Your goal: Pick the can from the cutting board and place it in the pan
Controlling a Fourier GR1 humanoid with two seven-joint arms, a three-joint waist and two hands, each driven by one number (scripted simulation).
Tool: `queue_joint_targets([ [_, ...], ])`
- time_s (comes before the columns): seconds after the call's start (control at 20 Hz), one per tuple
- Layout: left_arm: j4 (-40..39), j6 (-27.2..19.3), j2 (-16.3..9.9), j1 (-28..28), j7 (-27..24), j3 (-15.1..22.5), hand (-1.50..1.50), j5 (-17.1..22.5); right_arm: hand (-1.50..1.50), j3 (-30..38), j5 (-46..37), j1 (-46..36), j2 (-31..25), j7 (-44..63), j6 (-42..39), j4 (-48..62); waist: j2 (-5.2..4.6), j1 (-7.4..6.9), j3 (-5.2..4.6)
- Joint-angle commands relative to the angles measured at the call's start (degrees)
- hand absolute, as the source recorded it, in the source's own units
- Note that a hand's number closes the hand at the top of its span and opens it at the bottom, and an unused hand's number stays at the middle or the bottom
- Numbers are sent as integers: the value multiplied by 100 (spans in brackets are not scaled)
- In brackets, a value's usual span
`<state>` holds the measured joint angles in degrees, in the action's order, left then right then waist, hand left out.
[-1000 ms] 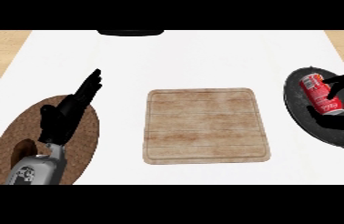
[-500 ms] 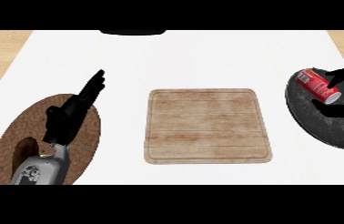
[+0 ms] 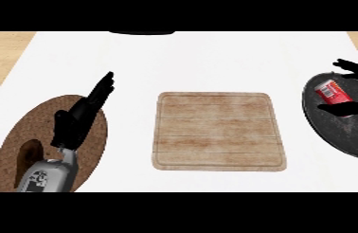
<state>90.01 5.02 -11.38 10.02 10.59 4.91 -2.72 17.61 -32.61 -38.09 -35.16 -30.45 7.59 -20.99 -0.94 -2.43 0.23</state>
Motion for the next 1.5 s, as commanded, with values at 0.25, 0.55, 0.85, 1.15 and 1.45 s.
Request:
queue_joint_targets([
  [0.25, -65, 77, -90, 131, -24, -134, 0, 24, -150, 1242, 1327, -208, -54, -1117, -967, 655, -22, 36, 14],
  [0.55, -209, -18, 23, 96, -149, -130, 0, -56, -150, 1509, 1644, -85, -721, -1316, -2472, 1073, -33, 68, 9],
  [0.85, 199, 98, -70, -126, 81, -154, 0, 39, -150, 1587, 1761, 454, -1203, -2090, -3576, 1130, 3, 58, 15],
  [1.15, 415, 14, 42, -245, 213, -66, 0, -9, -150, 1647, 1922, 1129, -1234, -2917, -3861, 895, 46, 113, 20],
  [1.45, 283, 115, -92, -173, 160, -232, 0, 47, -150, 1586, 2017, 1662, -1079, -3266, -3969, 738, 52, 170, 17],
])
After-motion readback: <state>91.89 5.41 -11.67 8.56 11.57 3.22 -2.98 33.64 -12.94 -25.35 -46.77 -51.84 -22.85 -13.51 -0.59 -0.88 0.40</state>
